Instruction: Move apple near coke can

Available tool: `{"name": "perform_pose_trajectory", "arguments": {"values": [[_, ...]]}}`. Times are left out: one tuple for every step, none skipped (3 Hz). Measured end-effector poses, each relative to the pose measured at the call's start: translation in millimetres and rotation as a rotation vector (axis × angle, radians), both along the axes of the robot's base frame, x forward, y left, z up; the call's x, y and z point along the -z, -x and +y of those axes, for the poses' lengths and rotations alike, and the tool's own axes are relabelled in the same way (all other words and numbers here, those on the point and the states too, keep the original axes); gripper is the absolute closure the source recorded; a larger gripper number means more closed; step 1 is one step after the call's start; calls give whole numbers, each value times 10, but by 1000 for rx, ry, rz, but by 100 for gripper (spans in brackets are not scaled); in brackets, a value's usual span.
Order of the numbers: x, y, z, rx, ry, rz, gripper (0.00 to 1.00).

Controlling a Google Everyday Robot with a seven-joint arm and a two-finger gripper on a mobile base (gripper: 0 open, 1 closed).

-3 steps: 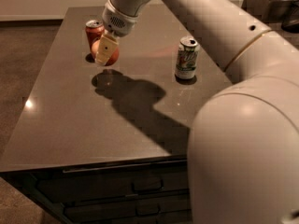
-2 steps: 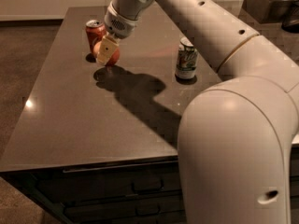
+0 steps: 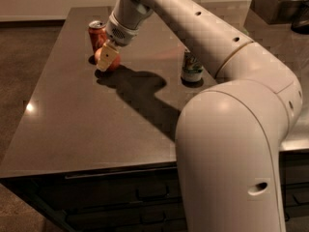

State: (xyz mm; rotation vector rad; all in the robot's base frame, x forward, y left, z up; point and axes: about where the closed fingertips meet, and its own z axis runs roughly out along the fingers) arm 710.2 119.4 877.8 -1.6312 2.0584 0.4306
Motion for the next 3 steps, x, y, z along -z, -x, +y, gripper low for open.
{"name": "perform_pose_trajectory", "arguments": {"values": [[55,-63,47,0,4,-30,36],[87,-63,69,-2,5,-26,12],[114,-62,87,-5,6,-23,0]]}}
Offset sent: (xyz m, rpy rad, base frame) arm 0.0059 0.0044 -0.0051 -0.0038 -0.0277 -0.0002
